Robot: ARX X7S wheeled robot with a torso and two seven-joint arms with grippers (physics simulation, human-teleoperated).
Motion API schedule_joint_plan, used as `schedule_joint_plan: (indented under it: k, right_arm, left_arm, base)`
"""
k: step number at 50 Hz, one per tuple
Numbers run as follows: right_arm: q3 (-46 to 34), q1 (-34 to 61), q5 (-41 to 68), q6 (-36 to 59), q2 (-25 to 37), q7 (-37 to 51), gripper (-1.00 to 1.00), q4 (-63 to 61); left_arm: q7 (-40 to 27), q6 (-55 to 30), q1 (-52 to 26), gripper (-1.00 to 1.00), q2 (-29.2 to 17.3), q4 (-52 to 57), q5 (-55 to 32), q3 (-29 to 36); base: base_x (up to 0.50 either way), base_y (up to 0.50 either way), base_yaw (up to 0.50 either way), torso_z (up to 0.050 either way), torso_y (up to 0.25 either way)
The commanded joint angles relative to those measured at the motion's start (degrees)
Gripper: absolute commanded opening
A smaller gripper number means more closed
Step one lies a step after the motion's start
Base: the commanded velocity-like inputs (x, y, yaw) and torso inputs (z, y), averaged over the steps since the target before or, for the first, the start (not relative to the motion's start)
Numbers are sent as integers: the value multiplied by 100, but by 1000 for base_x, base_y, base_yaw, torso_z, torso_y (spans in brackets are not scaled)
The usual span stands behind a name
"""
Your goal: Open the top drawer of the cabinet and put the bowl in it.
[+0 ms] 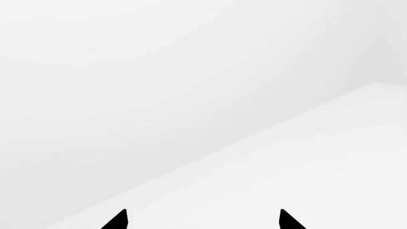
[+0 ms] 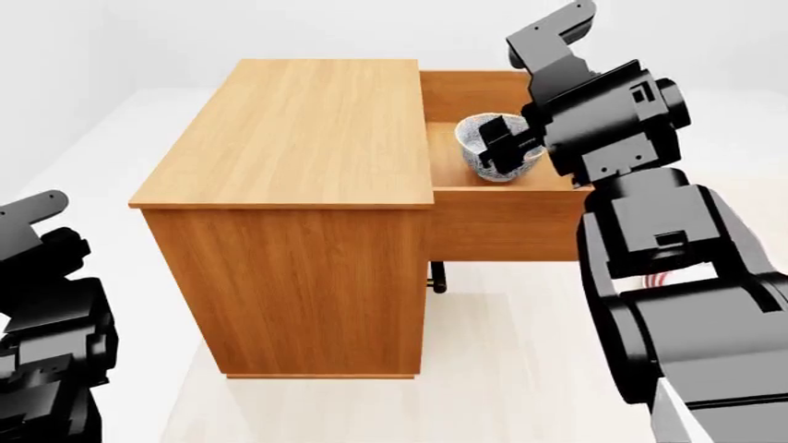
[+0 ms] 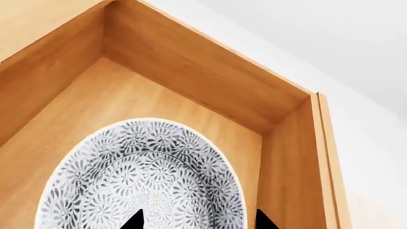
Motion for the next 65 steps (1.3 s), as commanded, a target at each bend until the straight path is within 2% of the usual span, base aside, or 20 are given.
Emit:
schedule_joint_plan:
  k: [1, 23, 32, 41, 46, 53, 65]
  right_arm:
    - [-37, 69, 95, -129, 5, 138, 100, 169]
    - [402, 1061, 175, -372, 462, 1161, 100, -664]
    - [625, 982, 150, 403, 941, 952, 100, -1805]
    - [976, 299, 129, 1324, 1435, 637, 100, -3419]
    - [1456, -440, 135, 1821, 1810, 493, 100, -4550]
    - [2753, -1499, 487, 1978, 1861, 350, 100, -5819]
    - [3690, -2915, 702, 1987, 1911, -5, 100, -7071]
  left_arm:
    - [1, 2, 8, 100, 4, 0, -1, -1]
    - [3, 1, 3, 100, 14, 0, 2, 20]
    - [-1, 4, -7, 100, 13, 0, -2, 13]
    - [0, 7, -5, 100, 24, 0, -4, 5]
    - [-2, 7, -4, 100, 10, 0, -2, -1]
    - [-10, 10, 15, 100, 11, 0, -2, -11]
    - [-20, 6, 10, 100, -3, 0, 0, -6]
  base:
    - [0, 0, 0, 0, 0]
    - [0, 0, 0, 0, 0]
    - [0, 0, 0, 0, 0]
    - [0, 0, 0, 0, 0]
    - [0, 0, 0, 0, 0]
    - [0, 0, 0, 0, 0]
    - [0, 0, 0, 0, 0]
